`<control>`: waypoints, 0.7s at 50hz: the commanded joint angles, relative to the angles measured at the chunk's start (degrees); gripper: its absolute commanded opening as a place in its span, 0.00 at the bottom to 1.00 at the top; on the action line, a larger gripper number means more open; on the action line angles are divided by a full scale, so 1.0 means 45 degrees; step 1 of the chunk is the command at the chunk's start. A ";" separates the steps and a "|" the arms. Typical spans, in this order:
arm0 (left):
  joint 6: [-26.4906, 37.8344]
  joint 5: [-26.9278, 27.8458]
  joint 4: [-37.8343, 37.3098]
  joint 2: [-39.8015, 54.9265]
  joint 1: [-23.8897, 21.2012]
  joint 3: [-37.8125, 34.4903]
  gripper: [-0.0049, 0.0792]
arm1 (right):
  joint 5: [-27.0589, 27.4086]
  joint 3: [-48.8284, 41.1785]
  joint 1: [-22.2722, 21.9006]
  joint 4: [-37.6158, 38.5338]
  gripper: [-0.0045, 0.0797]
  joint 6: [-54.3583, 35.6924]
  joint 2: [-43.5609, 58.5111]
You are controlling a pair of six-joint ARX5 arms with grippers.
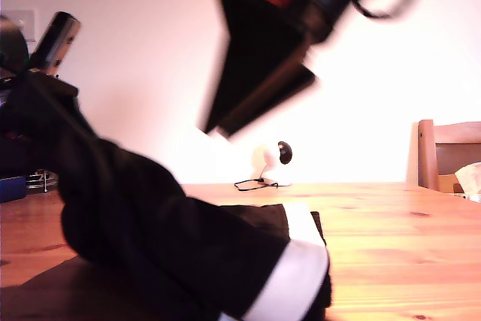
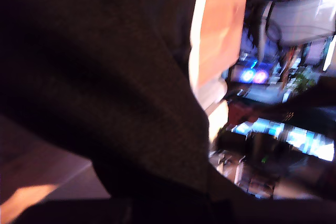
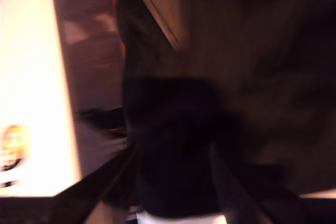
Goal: Fold the shorts in front of you. After folding it, place it to the left side.
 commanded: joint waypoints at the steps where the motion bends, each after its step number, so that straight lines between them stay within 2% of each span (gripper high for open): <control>1: -0.0758 0.0087 0.0554 0.0015 -0.0029 0.0112 0.03 | 0.0597 -0.0126 0.0423 0.0185 0.58 -0.0209 -0.0165; 4: -0.1409 0.0180 0.0952 0.0015 -0.0058 0.0112 0.03 | 0.1239 -0.0126 0.0831 0.0398 0.61 -0.0204 -0.0151; 13: -0.2045 0.0515 0.1428 0.0015 -0.0155 0.0112 0.03 | 0.2769 -0.0126 0.1729 0.1214 0.69 0.0189 0.0092; 27: -0.2958 0.1030 0.2176 0.0015 -0.0685 0.0126 0.03 | 0.3502 -0.0131 0.2210 0.2079 0.71 0.1001 0.1039; 35: -0.3138 0.1030 0.2472 0.0015 -0.0714 0.0126 0.03 | 0.3687 -0.0131 0.2302 0.1855 0.70 0.2404 0.1685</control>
